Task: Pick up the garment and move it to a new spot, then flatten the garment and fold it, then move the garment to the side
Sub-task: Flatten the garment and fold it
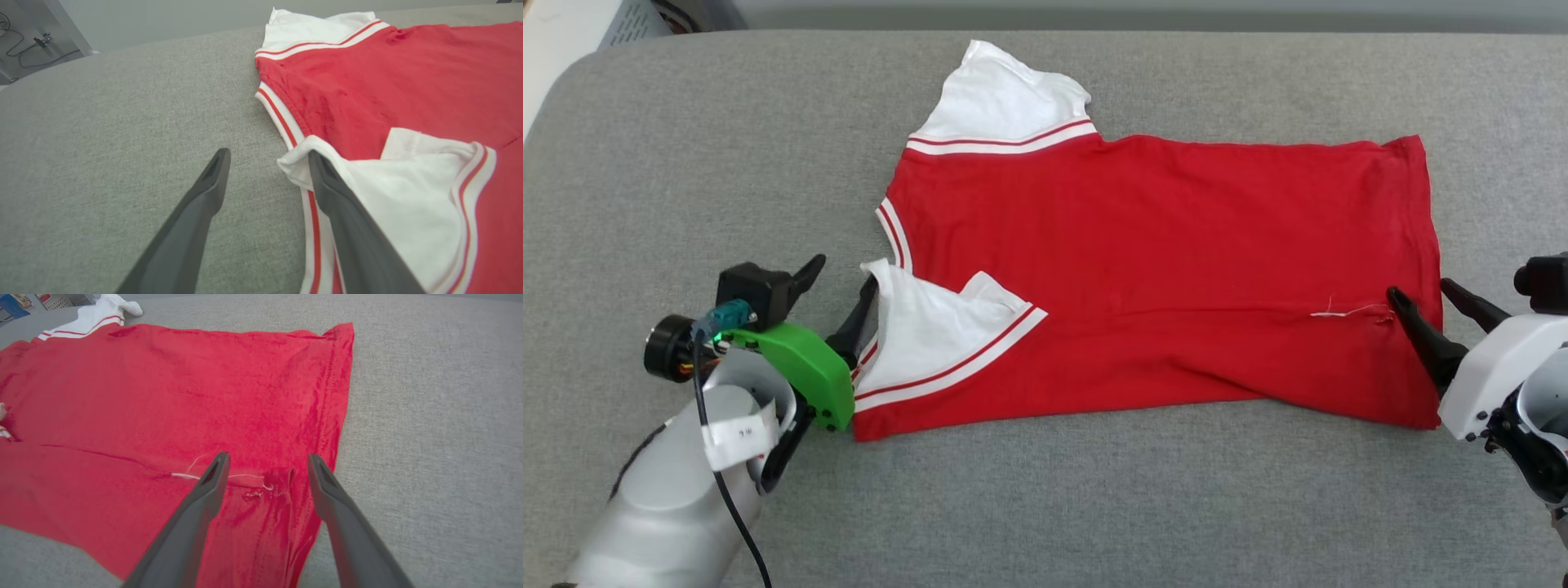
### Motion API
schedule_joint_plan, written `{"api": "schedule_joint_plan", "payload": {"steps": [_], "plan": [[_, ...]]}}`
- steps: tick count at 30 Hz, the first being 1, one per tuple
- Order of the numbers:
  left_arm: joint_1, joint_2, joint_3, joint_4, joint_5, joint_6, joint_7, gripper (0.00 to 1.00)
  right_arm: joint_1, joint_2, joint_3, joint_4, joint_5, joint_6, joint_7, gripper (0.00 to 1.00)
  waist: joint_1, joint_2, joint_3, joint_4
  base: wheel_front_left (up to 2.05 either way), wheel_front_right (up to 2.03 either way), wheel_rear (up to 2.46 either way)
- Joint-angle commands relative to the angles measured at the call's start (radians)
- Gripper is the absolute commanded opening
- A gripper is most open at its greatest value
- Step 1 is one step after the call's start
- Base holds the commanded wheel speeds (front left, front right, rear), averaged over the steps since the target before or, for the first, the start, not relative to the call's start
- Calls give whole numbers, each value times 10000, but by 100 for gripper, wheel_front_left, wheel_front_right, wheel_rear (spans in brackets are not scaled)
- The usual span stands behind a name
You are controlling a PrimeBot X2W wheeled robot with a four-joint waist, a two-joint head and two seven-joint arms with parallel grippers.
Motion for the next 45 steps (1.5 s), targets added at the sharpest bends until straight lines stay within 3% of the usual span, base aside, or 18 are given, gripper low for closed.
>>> {"api": "schedule_joint_plan", "payload": {"steps": [1,6,14,18,24,35,36,37,45], "plan": [[-332,211,53,-212,-125,-37,248,100,252,-68,-115,-174,-49,-7,-89,100,0,-1,-374,196,0,0,0],[-701,685,191,-1137,-1283,-48,2486,100,711,-8,-491,-730,-295,-7,85,100,0,-1,-681,276,0,0,0],[-1008,1372,-556,-2650,-3218,-53,7479,100,1067,300,-888,-1032,-559,-7,416,100,0,-1,-828,372,0,0,0],[-981,1520,-988,-2837,-3531,-52,8897,100,1065,431,-922,-1117,-612,-7,582,100,0,-1,-772,329,0,0,0],[-713,1559,-1537,-2529,-3475,-43,9693,100,901,566,-888,-1199,-655,-7,744,100,0,-1,-544,124,0,0,0],[-348,1163,-2297,-1473,-2988,-39,9461,100,700,722,-671,-1155,-654,-7,808,100,0,-1,-169,-136,0,0,0],[-332,1129,-2329,-1434,-3024,-42,9417,43,683,700,-691,-1154,-647,-7,802,100,0,-1,-176,-134,0,0,0],[-332,1113,-2354,-1417,-3029,-44,9350,0,667,677,-704,-1165,-647,-7,802,100,0,-1,-190,-130,0,0,0],[-347,1279,-2200,-1914,-3253,-53,8192,0,438,-165,-683,-1761,-858,-7,1229,100,0,-1,-635,-25,0,0,0]]}}
